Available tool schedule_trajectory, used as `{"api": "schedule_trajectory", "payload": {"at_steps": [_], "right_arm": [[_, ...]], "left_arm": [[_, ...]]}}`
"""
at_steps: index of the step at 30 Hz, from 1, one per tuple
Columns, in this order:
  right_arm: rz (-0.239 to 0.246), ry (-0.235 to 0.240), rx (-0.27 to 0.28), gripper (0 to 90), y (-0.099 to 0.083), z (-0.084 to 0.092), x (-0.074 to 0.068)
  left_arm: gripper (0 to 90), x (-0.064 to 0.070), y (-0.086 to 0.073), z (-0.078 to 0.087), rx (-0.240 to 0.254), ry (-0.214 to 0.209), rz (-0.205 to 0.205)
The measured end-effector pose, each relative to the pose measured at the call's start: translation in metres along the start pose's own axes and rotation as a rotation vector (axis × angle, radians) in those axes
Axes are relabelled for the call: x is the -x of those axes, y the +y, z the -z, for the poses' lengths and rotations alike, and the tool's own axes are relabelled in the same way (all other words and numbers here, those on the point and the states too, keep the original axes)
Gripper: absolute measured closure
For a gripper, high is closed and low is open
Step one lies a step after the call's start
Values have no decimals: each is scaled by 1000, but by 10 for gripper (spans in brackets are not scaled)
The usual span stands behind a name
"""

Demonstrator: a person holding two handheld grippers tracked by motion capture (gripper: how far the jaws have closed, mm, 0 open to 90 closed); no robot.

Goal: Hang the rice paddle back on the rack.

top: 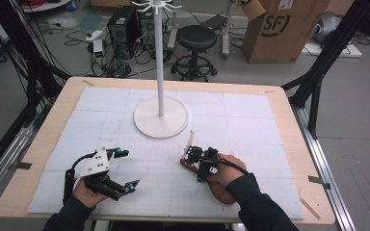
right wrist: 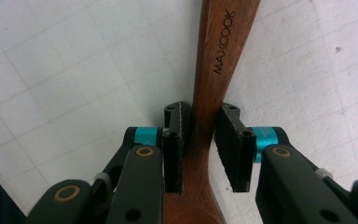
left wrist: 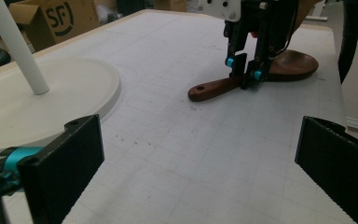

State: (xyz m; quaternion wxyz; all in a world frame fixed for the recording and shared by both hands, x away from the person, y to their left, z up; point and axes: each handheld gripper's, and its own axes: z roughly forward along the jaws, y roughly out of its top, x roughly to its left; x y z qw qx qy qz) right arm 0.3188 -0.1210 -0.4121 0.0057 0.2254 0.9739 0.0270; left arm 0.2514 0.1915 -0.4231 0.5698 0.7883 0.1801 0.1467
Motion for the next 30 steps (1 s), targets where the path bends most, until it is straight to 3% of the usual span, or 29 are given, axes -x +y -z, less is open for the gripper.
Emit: {"api": "schedule_trajectory", "payload": {"at_steps": [4,13,20,25,28,30], "right_arm": [[9,15,4,784,-1,0,0],[30,2,10,790,-1,0,-1],[46,23,21,790,-3,1,1],[50,40,70,789,-11,5,3],[25,50,140,789,-21,10,6],[18,53,159,789,-24,11,7]], "left_arm": [[17,0,0,0,-3,0,-2],[18,0,0,0,-8,-2,-1],[17,-1,-1,1,-7,1,0],[17,-1,-1,1,-9,4,0],[18,0,-1,1,-8,4,2],[18,0,-1,1,-10,5,2]]}}
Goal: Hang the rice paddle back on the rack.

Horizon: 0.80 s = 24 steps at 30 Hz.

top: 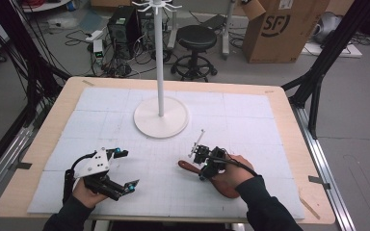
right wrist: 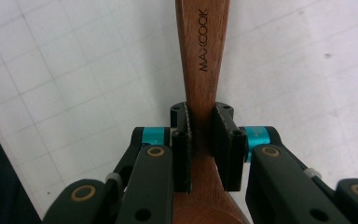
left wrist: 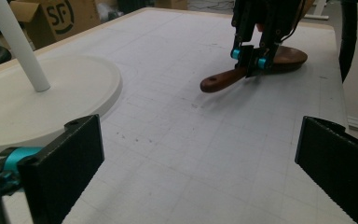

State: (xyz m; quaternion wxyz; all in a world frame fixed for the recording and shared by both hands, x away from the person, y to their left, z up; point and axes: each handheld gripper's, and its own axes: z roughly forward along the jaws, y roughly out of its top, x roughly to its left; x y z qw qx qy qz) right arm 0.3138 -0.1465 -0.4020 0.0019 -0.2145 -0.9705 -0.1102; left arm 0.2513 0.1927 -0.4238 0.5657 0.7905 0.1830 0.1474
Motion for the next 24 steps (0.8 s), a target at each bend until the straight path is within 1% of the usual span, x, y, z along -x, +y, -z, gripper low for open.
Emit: {"api": "schedule_trajectory", "payload": {"at_steps": [2,3,5,6,8,9,10,13,15,20,24], "right_arm": [[-11,11,26,789,-5,4,1],[-9,16,40,789,-8,5,2],[-23,23,67,789,-13,8,2],[-29,20,80,789,-15,11,3],[-39,25,119,789,-21,15,4],[-50,29,163,789,-27,18,6],[-50,29,163,789,-27,18,6],[-66,40,205,789,-35,24,7],[-73,40,229,789,-39,26,7],[-99,52,283,788,-47,31,9],[-107,66,353,789,-52,35,11]], "left_arm": [[18,0,0,0,0,-1,-1],[18,0,0,0,-1,0,-2],[18,0,0,0,-1,0,0],[17,0,0,0,-2,0,0],[17,0,0,-1,-3,0,1],[18,1,0,-1,-3,0,1],[18,1,0,-1,-3,0,1],[17,1,0,-1,-4,1,-2],[17,1,0,-2,-4,0,1],[17,1,0,-2,-5,0,1],[17,1,0,-2,-5,0,1]]}}
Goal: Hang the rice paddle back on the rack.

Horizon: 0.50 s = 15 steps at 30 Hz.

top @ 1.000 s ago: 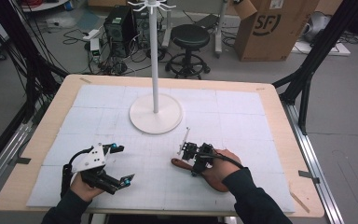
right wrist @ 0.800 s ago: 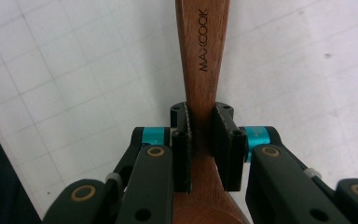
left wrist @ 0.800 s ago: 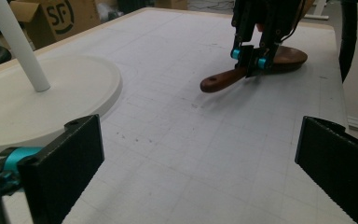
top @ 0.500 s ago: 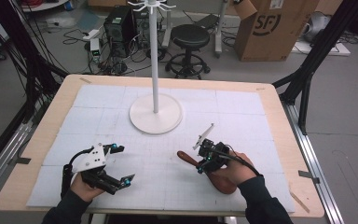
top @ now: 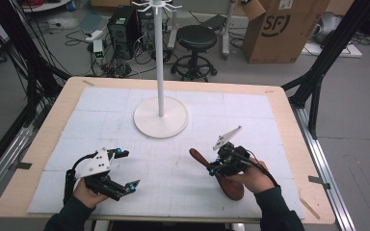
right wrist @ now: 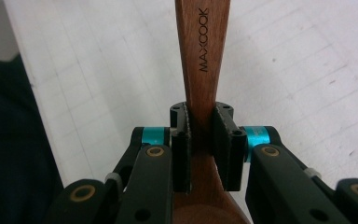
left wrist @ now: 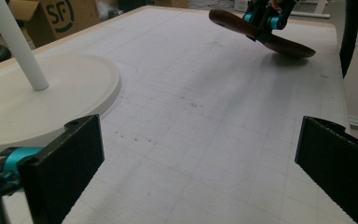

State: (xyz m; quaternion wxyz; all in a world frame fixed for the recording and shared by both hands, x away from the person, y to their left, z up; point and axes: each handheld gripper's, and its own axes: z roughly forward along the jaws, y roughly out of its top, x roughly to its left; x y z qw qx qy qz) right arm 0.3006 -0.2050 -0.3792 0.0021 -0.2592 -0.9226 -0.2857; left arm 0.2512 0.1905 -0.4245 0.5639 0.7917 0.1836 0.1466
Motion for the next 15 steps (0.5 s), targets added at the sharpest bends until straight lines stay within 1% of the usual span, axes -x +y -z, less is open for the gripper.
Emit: {"api": "schedule_trajectory", "payload": {"at_steps": [5,8,13,15], "right_arm": [[-4,16,62,788,-4,5,2],[-9,7,99,789,-6,9,2],[-17,18,186,790,-8,15,5],[-22,5,198,790,-9,18,6]], "left_arm": [[17,0,0,0,1,0,0],[18,0,0,0,1,-1,0],[17,0,0,0,0,0,0],[18,0,0,0,0,-1,0]]}}
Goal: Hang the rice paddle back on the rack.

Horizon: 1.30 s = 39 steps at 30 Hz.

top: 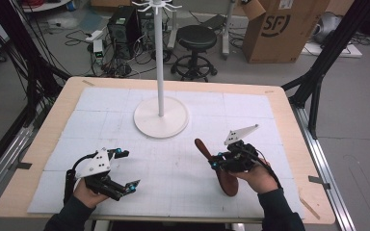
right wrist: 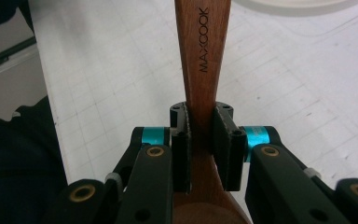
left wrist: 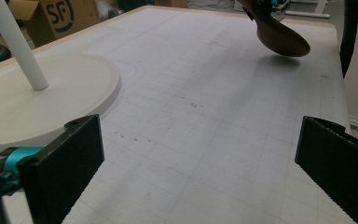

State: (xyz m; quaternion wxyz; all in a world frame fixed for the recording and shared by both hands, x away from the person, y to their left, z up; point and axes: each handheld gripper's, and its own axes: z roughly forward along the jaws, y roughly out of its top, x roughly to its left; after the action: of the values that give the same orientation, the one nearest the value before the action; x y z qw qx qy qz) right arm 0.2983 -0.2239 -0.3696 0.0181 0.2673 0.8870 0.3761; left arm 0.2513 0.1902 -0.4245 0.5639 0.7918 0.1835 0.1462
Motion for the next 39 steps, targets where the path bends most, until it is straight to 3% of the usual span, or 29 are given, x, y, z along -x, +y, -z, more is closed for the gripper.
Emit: {"api": "schedule_trajectory", "payload": {"at_steps": [14,25,32,39], "right_arm": [[12,3,191,790,2,18,1],[56,6,376,790,5,28,-1],[59,25,537,790,8,34,-2],[70,28,605,790,15,32,-2]], "left_arm": [[18,0,0,0,-1,1,-2],[18,-1,0,-1,1,1,0],[17,-1,1,-1,7,-2,2],[18,0,1,-1,11,-7,2]]}}
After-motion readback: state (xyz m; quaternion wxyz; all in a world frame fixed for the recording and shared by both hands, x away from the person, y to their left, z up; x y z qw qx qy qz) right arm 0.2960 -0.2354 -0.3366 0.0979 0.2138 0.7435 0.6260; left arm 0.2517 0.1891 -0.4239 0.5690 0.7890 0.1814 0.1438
